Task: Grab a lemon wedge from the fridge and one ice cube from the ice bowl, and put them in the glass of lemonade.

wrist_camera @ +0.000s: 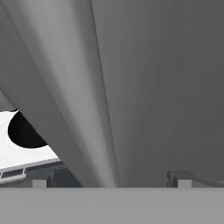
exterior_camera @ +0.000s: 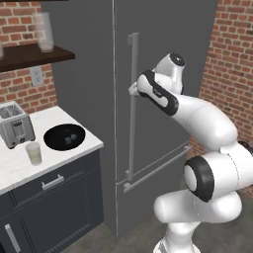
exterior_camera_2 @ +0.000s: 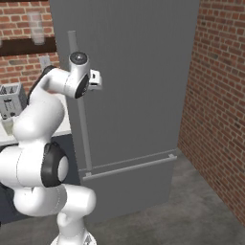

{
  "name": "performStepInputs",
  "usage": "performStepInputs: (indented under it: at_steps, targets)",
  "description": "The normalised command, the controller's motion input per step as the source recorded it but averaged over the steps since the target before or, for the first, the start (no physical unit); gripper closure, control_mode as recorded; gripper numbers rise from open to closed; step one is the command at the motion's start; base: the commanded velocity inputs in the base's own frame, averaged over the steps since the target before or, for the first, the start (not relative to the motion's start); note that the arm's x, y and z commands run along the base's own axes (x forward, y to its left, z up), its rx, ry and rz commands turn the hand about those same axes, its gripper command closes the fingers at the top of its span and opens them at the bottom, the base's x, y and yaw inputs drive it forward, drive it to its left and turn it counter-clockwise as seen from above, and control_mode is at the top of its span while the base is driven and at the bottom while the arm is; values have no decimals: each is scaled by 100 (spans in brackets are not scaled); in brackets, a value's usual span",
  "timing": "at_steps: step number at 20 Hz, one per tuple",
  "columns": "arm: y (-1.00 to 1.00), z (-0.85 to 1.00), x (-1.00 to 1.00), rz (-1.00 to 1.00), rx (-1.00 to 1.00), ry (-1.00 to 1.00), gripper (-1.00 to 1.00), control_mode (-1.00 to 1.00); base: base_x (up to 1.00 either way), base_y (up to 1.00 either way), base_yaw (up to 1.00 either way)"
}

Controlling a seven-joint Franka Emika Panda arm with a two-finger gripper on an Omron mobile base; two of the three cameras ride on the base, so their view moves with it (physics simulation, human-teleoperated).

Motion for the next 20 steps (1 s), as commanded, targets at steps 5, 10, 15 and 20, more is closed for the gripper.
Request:
performStepInputs:
  at_steps: [5, 10, 15, 20]
  targets:
    - [1, -2, 6, 10, 0, 0, -100, -100, 0, 0, 0]
    - [10, 0, 0, 8, 0, 0, -100, -100, 0, 0, 0]
    - [28, -6, 5, 8, 0, 0, -100, -100, 0, 0, 0]
    - [24, -13, 32, 6, 0, 0, -100, -100, 0, 0, 0]
